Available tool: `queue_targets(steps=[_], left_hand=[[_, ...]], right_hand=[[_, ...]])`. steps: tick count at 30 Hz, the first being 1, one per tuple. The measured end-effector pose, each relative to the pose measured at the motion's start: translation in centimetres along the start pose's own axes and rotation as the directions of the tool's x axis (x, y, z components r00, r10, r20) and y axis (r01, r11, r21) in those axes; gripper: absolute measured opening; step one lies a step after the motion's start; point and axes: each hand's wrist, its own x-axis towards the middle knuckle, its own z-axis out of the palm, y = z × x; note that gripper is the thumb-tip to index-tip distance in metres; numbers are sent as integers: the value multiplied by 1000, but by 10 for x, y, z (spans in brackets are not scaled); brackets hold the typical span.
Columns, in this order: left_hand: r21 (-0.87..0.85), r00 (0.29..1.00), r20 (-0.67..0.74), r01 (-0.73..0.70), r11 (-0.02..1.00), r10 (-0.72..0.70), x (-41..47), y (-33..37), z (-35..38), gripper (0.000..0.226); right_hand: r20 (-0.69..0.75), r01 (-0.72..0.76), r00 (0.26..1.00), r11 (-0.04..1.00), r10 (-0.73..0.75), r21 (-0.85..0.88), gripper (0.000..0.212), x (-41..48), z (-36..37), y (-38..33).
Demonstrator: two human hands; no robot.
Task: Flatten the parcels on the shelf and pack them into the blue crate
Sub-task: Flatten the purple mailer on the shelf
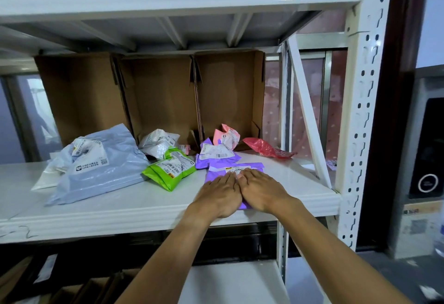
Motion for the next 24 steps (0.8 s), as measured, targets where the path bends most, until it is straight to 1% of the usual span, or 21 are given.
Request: queue_targets(steps=[4,7,9,11,13,15,16,18,20,24], left_hand=[[-67,1000,-5,-15,998,15,-7,5,-11,53],[-162,999,-26,38,986,-43,-4,4,-18,49],[-142,999,-23,31,989,-35,2,-1,-22,44],[-134,998,-60,12,991,-21,5,-4,-23,42],[-144,993,-114,7,990,-24,4,-6,-19,41],[-151,990,-143,-36,988,15,1,-6,-13,46],[-153,991,-130,-58,986,38,0,-6,-11,50],[-145,996,-66,-70,987,61,0,-8,-13,54],[-146,999,-4,-45,988,45,0,-7,-17,55],[-174,999,52,17,985,-8,4,-9,-17,58]], right_hand=[[75,-24,997,999,21,38,57,8,1,4],[112,-70,992,996,63,59,54,7,-8,0],[96,-102,991,993,95,64,49,10,-14,-4],[63,-131,990,988,126,79,48,13,-17,-8],[24,-117,993,990,115,83,52,17,-10,-9],[33,-96,995,988,92,124,60,20,-5,-7],[49,-83,996,987,77,135,62,21,-3,-5],[72,-66,996,988,56,140,57,22,-5,-3],[68,-68,996,987,58,145,52,22,-7,-3],[75,-70,995,985,58,159,53,24,-10,-1]])
